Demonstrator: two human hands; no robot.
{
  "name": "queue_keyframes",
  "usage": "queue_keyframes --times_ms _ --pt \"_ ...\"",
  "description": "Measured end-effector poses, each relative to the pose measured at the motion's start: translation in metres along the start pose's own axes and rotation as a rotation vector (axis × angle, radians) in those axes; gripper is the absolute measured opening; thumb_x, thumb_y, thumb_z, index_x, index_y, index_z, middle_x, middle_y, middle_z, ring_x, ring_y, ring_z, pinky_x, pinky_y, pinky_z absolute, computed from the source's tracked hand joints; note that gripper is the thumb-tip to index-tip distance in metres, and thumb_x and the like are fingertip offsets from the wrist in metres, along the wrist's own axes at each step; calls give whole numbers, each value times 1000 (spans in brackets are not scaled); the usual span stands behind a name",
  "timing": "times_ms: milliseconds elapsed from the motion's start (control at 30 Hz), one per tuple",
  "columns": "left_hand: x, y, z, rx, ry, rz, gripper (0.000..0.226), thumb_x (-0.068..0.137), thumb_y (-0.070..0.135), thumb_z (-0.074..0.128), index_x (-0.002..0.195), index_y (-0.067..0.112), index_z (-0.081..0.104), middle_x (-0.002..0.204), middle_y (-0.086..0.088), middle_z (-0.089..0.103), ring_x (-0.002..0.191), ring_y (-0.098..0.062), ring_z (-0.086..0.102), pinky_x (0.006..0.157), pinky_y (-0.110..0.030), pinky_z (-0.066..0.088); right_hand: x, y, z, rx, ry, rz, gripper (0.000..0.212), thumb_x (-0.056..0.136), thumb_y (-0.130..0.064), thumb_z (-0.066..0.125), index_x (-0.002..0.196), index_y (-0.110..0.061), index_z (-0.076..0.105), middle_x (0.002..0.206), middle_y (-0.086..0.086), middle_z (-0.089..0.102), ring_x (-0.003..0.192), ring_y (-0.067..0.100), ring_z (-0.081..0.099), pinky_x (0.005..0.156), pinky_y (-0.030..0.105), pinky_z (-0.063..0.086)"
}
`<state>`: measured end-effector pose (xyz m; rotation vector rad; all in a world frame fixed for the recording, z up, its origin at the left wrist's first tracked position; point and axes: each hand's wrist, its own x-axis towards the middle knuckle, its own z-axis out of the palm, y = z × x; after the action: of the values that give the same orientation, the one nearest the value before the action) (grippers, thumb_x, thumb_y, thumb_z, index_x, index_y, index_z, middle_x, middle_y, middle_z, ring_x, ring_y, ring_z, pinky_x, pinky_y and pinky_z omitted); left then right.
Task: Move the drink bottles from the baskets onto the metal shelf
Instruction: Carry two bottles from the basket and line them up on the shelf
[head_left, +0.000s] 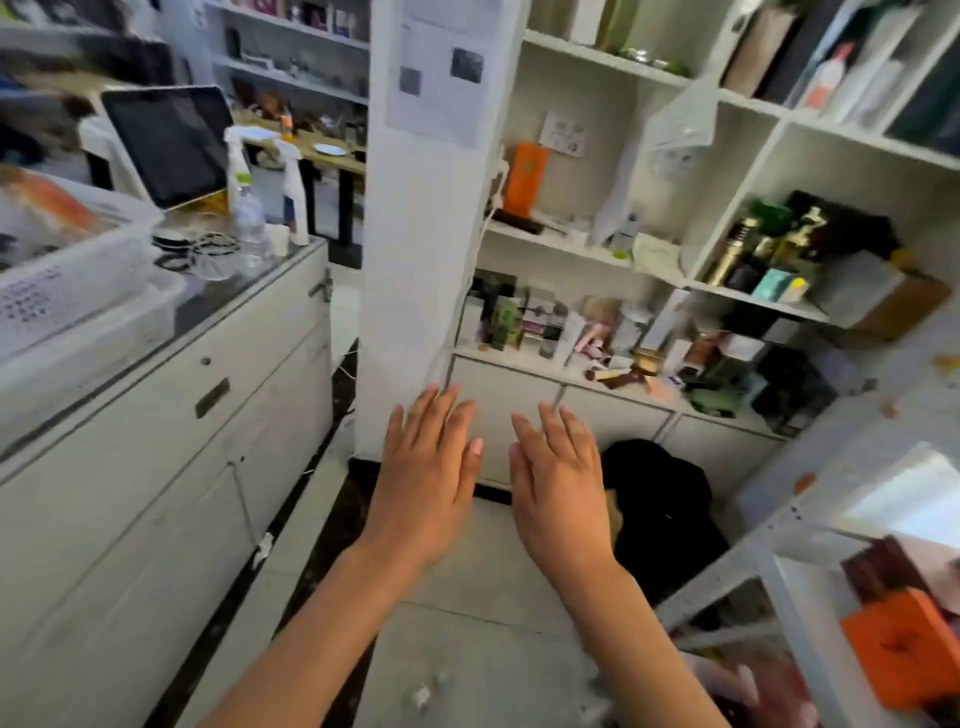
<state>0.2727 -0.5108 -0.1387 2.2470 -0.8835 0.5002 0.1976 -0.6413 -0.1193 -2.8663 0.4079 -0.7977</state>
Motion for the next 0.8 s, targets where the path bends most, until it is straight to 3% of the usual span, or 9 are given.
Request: queue_keyframes --times_ms 200,333,500,633,800 --pt "-27 -166 -109 196 52 -289 50 101 39 22 141 15 39 151 -7 37 143 -24 26 117 -50 21 57 -182 93 182 -142 -238 44 103 -30 38 142 -17 53 152 13 44 146 31 29 122 42 15" --pt "-52 -230 -175 271 126 -425 48 102 38 23 140 14 40 150 -6 37 143 -24 27 117 -50 22 70 -276 124 289 -176 -346 47 101 -35 35 139 -16 57 150 12 47 145 30 32 121 47 24" --pt "-81 -273 -231 317 260 -560 47 101 37 28 139 13 43 148 -7 40 141 -24 29 116 -48 25 82 -358 138 364 -243 -485 47 100 -35 37 139 -18 57 150 10 46 146 29 32 122 44 20" --pt "-83 -291 -256 344 327 -638 49 101 39 26 139 13 43 147 -7 42 140 -22 29 116 -46 27 97 -397 147 443 -221 -548 44 98 -31 44 135 -14 61 145 14 52 141 34 39 119 48 26" --pt "-63 -311 -277 345 361 -675 47 102 38 30 139 12 43 145 -6 42 138 -21 31 116 -44 27 132 -431 159 488 -240 -602 41 100 -29 46 136 -13 60 146 15 51 143 34 35 119 45 23"
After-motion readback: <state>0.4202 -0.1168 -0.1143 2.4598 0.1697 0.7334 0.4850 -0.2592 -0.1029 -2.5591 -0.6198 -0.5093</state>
